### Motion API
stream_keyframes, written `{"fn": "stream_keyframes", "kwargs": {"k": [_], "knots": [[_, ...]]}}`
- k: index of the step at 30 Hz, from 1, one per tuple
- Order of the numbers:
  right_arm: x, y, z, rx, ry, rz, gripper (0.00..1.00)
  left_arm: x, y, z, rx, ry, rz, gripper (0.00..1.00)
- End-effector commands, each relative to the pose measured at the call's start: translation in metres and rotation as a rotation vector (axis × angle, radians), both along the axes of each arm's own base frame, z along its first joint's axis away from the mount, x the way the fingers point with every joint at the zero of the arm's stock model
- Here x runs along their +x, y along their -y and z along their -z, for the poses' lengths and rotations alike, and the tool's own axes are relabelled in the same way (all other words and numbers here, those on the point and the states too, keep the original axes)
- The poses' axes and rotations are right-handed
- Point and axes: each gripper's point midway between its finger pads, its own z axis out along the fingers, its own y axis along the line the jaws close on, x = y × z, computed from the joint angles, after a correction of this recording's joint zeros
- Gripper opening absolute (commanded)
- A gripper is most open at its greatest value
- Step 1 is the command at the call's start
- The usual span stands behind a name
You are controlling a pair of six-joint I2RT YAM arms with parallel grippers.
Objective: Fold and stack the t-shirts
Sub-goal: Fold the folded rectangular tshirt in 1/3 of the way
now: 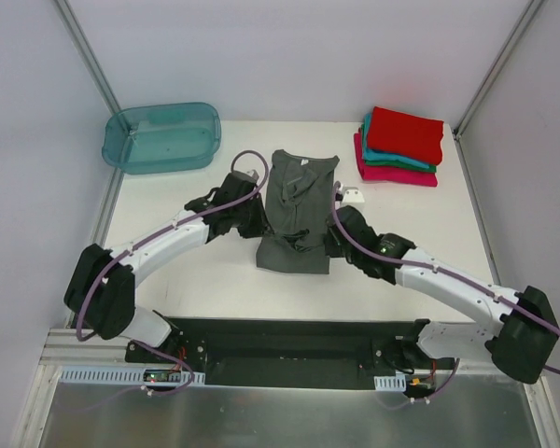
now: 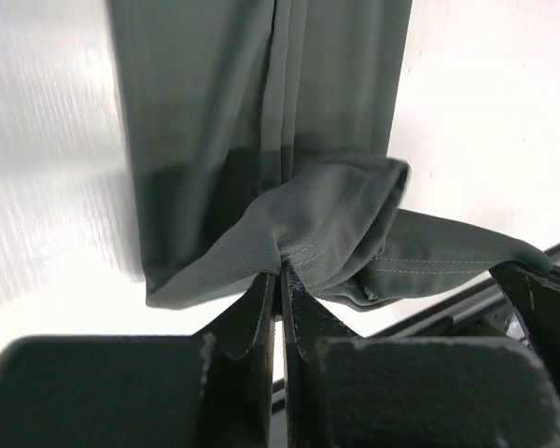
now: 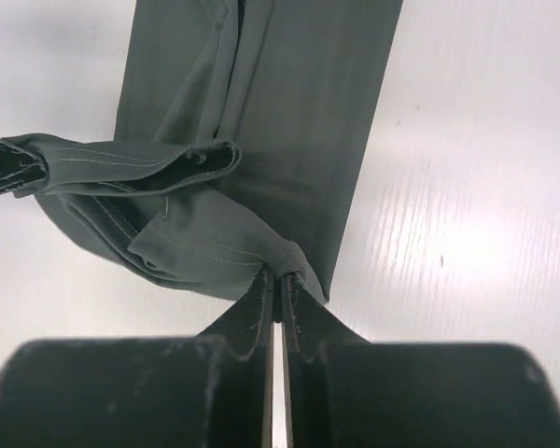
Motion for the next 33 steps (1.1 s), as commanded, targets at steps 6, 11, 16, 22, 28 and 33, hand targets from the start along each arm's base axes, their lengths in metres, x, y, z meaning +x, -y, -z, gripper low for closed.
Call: {"fn": "stream_keyframes", "kwargs": {"k": [6, 11, 16, 22, 28, 33], "knots": [[0.075, -0.005, -0.025, 0.038, 0.056, 0.003, 0.0, 0.072, 0.002, -0.021, 0.016, 0.096, -0.023, 0.0], [0.097, -0.003, -0.015, 0.055, 0.028, 0.013, 0.0, 0.094, 0.003, -0.017, 0.024, 0.098, -0.017, 0.0], [0.113, -0.001, -0.003, 0.072, 0.007, 0.029, 0.0, 0.115, 0.004, -0.01, 0.004, 0.074, -0.008, 0.0], [0.134, 0.002, 0.011, 0.076, -0.013, 0.071, 0.0, 0.129, 0.006, 0.005, 0.001, 0.05, 0.024, 0.0], [0.147, 0.003, 0.027, 0.076, -0.042, 0.111, 0.0, 0.136, 0.012, 0.025, -0.027, -0.007, 0.067, 0.0], [0.16, 0.004, 0.043, 0.066, -0.045, 0.146, 0.02, 0.144, 0.007, 0.04, 0.001, -0.027, 0.039, 0.0]]}}
